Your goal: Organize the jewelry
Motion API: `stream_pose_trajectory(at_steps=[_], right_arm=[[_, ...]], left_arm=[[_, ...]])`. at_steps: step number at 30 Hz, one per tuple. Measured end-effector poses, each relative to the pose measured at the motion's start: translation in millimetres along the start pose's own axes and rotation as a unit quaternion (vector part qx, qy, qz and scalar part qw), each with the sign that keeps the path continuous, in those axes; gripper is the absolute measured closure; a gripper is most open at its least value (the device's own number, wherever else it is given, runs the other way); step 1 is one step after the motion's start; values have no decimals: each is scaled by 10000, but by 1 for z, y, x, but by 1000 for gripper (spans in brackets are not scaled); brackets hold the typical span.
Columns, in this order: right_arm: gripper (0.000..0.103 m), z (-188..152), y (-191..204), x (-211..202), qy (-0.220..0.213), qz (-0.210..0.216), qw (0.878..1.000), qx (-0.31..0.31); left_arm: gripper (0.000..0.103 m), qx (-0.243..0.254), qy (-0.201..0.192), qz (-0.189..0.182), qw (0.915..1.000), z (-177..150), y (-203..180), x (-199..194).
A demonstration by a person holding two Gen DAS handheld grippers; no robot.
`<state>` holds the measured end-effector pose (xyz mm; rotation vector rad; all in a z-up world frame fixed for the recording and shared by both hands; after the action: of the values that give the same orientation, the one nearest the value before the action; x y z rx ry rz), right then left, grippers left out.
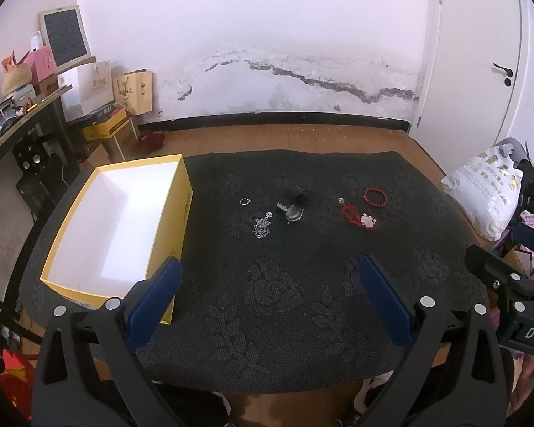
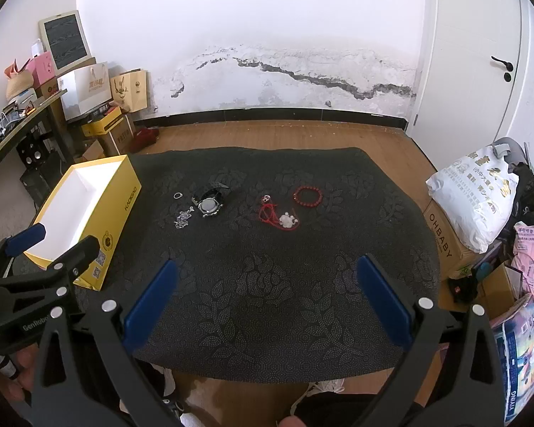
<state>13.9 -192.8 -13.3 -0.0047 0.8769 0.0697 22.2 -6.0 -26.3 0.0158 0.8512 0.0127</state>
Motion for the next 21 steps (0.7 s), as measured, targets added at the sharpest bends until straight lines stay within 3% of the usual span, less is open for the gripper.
stream_pose_trajectory(at_steps=[21], right_arm=[[6,0,2,-1,-8,14,10000,10]], left_arm=[[6,-31,59,-18,10000,3,5,-2]])
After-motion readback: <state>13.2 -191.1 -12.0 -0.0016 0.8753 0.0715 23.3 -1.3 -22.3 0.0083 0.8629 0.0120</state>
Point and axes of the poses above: each gripper's, at about its wrist camera, not at the fingertips, and x roughly the way its jaws point, y to its left, z to its top, the point moved 3 cm from there along x, roughly the way its jaws point, and after that the axes turned 5 degrees about y, right-handed, at the moved point
